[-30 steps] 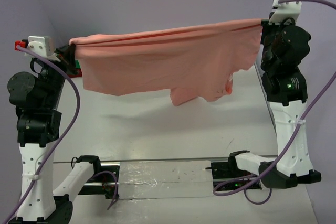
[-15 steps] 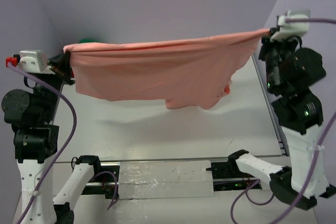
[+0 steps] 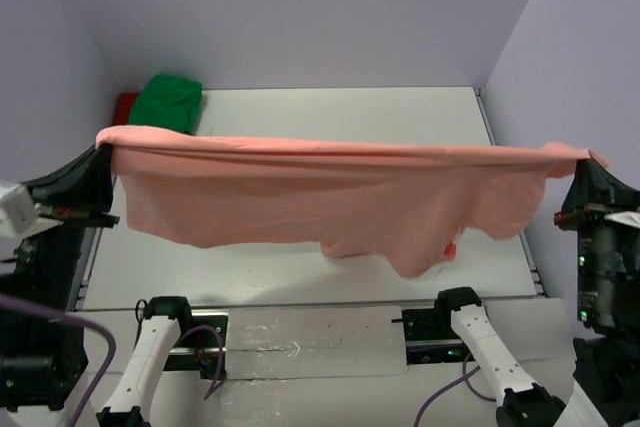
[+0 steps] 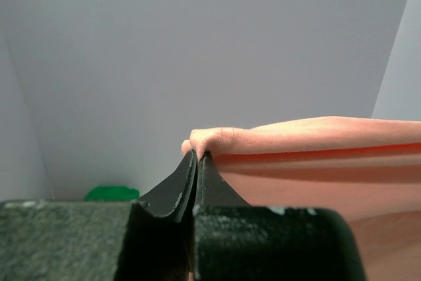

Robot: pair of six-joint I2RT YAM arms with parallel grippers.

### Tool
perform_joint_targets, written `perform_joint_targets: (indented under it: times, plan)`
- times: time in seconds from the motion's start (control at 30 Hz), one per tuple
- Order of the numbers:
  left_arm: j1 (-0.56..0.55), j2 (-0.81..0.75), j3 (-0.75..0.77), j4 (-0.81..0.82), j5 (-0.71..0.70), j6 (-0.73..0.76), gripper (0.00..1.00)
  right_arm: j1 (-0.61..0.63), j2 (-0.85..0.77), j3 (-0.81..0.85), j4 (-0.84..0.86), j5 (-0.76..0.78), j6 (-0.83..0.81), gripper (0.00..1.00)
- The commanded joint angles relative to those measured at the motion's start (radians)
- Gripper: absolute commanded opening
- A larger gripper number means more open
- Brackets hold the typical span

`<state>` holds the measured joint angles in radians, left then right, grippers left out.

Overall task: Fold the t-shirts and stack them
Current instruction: Flatten the tshirt out

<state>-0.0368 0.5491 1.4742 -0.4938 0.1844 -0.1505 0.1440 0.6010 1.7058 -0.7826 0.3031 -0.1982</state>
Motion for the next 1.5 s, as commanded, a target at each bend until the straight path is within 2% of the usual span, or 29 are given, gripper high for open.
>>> perform_joint_targets:
  times: [0.0, 0.2, 0.43, 0.67, 1.0, 1.13, 1.23, 1.4, 1.47]
  plan:
    - [0.047, -0.034, 0.125, -0.020, -0.065, -0.014, 0.00, -0.079, -0.032, 0.121, -0.059, -0.044, 0.026, 0.00]
    - [0.165, -0.060, 0.245, -0.016, -0.022, -0.034, 0.00, -0.165, -0.032, 0.259, -0.130, -0.162, 0.046, 0.00]
    - [0.279, -0.045, 0.258, 0.047, 0.062, -0.070, 0.00, -0.210, 0.025, 0.275, -0.092, -0.208, 0.052, 0.00]
    - [0.322, -0.009, 0.079, 0.176, 0.098, -0.087, 0.00, -0.215, 0.086, 0.115, 0.035, -0.223, 0.048, 0.00]
    - [0.334, 0.120, -0.152, 0.380, 0.127, -0.069, 0.00, -0.210, 0.322, -0.034, 0.227, -0.226, 0.048, 0.00]
    - [0.333, 0.172, -0.262, 0.465, 0.156, -0.052, 0.01, -0.149, 0.433, -0.092, 0.308, -0.151, 0.022, 0.00]
    - [0.334, 0.219, -0.382, 0.575, 0.178, -0.037, 0.01, -0.037, 0.517, -0.176, 0.403, -0.038, -0.030, 0.00]
    - [0.325, 0.365, -0.515, 0.736, 0.168, -0.011, 0.00, 0.006, 0.738, -0.196, 0.496, 0.016, -0.030, 0.00]
    - [0.286, 0.423, -0.563, 0.790, 0.136, 0.015, 0.00, 0.015, 0.816, -0.175, 0.508, 0.031, -0.029, 0.00]
